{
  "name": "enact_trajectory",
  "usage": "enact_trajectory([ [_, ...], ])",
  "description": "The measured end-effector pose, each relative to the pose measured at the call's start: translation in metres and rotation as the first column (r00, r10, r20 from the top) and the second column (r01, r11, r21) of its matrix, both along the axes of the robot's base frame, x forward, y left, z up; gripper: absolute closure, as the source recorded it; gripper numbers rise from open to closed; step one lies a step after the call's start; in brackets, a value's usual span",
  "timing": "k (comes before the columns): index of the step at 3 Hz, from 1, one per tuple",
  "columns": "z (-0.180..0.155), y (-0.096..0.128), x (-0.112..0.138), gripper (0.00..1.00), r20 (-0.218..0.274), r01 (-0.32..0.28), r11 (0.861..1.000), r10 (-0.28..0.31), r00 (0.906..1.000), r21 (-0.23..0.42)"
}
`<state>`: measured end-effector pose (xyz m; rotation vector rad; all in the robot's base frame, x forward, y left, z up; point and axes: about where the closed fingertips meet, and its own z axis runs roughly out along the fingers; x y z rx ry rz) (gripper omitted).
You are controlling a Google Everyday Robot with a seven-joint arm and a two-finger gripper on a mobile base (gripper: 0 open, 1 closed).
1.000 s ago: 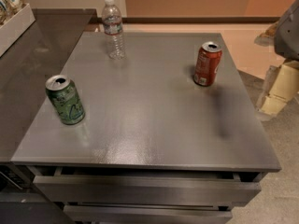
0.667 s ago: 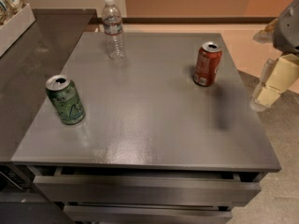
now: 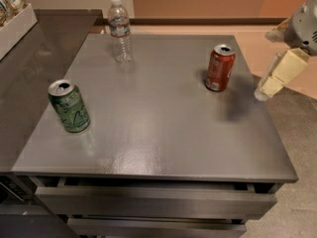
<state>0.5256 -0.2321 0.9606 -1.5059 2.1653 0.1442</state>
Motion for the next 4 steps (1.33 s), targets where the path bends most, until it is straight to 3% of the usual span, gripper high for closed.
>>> enact_trajectory([
  [2,-0.024,0.004,0.05,0.0,0.028,0.016,0.99,-0.02,0.9994,0.143],
  [4,-0.048,0.02,0.085,0.0,0.033,0.007,0.974,-0.015,0.9993,0.225],
])
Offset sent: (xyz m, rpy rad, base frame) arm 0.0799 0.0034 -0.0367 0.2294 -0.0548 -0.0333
